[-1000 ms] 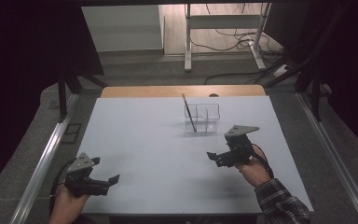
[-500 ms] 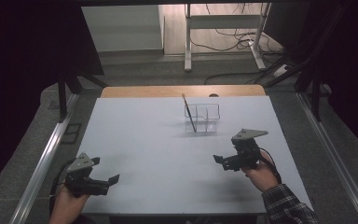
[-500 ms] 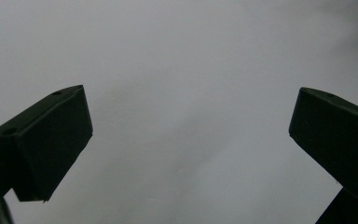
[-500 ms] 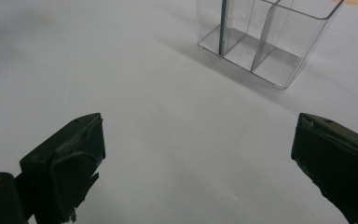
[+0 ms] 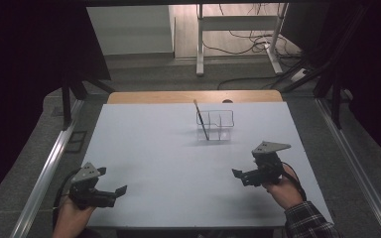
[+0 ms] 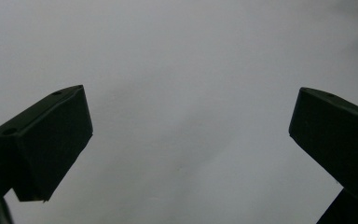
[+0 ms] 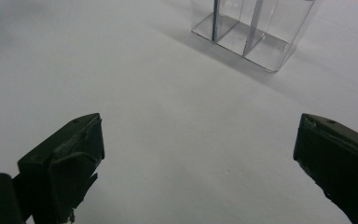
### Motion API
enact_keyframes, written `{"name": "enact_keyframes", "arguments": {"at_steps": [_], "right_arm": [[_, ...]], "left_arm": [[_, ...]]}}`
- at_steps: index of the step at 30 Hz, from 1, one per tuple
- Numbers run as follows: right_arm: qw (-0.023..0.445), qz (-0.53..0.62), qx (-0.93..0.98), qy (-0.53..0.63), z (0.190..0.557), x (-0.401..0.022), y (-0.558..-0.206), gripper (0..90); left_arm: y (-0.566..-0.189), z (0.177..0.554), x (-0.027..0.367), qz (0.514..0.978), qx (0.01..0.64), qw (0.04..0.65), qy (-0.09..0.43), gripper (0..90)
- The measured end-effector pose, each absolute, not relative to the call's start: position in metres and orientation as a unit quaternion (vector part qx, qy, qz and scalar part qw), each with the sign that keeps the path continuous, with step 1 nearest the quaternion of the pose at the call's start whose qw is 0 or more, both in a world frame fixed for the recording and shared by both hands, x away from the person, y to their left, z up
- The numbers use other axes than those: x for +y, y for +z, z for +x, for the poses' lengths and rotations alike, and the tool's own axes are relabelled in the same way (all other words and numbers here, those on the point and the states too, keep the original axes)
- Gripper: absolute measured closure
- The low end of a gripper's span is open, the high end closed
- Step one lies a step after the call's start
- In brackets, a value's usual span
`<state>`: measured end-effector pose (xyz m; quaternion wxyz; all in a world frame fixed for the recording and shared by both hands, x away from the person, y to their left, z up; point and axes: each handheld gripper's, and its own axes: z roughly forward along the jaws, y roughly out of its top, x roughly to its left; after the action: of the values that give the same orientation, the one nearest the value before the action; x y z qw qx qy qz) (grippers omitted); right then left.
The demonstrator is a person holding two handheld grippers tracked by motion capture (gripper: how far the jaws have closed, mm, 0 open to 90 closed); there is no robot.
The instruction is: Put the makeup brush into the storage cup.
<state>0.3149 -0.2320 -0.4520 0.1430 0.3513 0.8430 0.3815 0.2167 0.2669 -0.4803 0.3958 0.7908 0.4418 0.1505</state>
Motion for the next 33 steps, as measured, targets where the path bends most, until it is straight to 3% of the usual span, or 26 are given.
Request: {"name": "enact_keyframes", "arguments": {"at_steps": [33], "right_arm": [[0.162, 0.385, 0.831, 0.369, 0.287, -0.276, -0.453, 1.5]], "left_arm": [[-0.48, 0.217, 0.267, 0.791, 0.443, 0.394, 0.151, 0.0]]}}
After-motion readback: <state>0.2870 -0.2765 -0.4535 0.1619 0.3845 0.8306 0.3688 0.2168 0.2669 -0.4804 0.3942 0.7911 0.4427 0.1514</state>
